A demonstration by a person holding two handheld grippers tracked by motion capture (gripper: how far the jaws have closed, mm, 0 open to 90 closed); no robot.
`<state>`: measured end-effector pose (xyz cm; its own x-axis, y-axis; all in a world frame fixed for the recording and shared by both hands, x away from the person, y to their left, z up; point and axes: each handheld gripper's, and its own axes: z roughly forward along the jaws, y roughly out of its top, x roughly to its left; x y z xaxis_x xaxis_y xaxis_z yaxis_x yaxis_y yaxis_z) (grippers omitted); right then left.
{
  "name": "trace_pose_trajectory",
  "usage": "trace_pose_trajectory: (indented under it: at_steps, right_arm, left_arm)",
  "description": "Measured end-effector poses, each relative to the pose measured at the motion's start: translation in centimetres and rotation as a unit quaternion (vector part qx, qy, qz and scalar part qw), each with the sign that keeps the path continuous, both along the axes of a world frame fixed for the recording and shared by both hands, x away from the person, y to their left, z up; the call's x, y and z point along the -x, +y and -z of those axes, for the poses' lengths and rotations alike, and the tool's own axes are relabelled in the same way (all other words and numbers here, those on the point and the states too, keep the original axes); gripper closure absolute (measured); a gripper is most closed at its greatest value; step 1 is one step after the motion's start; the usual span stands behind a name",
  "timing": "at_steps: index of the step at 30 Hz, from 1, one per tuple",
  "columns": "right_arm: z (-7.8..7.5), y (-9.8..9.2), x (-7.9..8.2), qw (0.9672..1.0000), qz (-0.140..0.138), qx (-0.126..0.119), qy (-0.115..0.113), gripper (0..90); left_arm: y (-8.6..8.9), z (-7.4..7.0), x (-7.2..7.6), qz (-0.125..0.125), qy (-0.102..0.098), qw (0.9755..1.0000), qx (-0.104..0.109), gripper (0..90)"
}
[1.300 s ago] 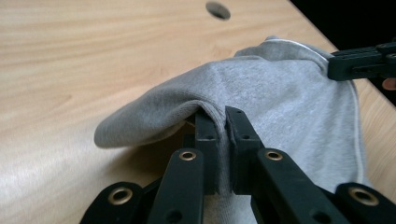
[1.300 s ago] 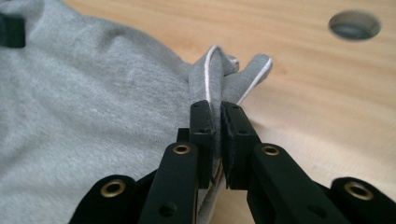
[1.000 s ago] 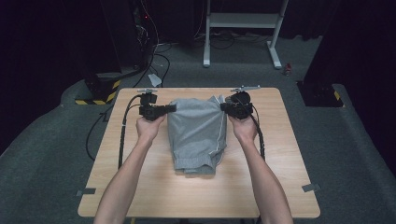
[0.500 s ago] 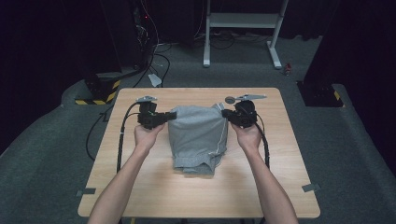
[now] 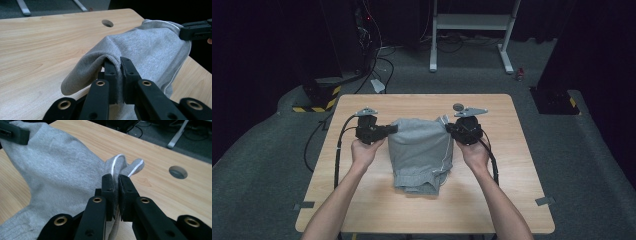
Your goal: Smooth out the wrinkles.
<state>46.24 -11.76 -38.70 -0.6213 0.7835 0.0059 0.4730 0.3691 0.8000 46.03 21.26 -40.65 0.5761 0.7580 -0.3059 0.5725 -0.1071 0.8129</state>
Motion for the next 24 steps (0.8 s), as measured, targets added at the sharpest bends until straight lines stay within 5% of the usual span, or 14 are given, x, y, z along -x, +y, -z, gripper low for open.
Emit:
trace_pose_trajectory:
  at_steps: [5, 12, 16, 21, 24]
  right_arm:
    - [-0.1, 0.3, 0.3, 0.9999, -0.004, 0.014, -0.009, 83.8]
    - [-0.4, -0.1, -2.8, 0.9987, 0.038, 0.033, 0.005, 83.9]
    - [-2.1, -0.5, -4.4, 0.9971, 0.059, 0.047, -0.008, 83.9]
    - [-3.3, -1.0, -3.5, 0.9975, 0.054, 0.036, -0.028, 83.9]
    - [-2.7, -1.3, -2.5, 0.998, 0.046, 0.031, -0.03, 83.8]
  left_arm:
    - [0.0, 0.0, 0.4, 0.0, -0.003, 1.0, 0.002, 84.4]
    - [-1.3, -0.6, -2.3, -0.009, 0.014, 0.9997, 0.019, 84.6]
    - [-2.3, -1.9, -3.7, -0.017, 0.007, 0.9996, 0.022, 84.6]
    - [-3.0, -2.4, -2.4, -0.001, -0.017, 0.9999, 0.0, 84.4]
    - [-2.6, -1.6, -1.6, 0.008, -0.011, 0.9998, 0.012, 84.3]
